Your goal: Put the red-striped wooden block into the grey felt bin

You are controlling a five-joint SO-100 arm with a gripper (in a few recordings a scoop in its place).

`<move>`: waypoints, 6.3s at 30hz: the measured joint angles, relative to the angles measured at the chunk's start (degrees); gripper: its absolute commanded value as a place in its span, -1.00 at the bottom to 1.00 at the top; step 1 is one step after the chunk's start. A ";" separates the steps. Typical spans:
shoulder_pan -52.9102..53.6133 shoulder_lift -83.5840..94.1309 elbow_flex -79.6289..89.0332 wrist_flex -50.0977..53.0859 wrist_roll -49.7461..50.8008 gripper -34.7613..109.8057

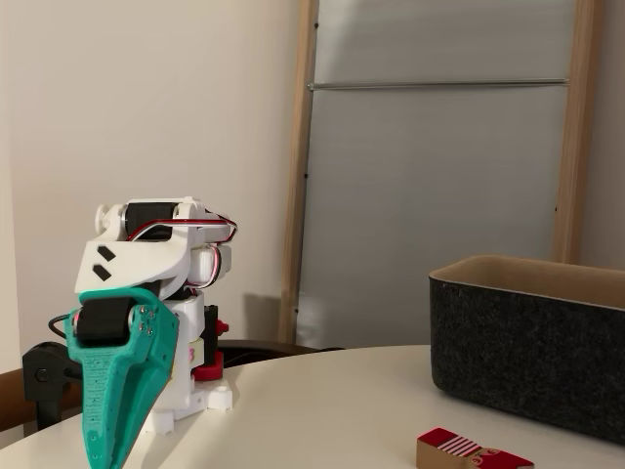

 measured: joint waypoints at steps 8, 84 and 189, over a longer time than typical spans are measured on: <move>0.00 0.00 0.00 0.00 0.00 -0.52; 0.00 0.00 0.00 0.00 -0.35 -0.52; -68.91 -88.42 -89.56 42.28 -96.33 -0.15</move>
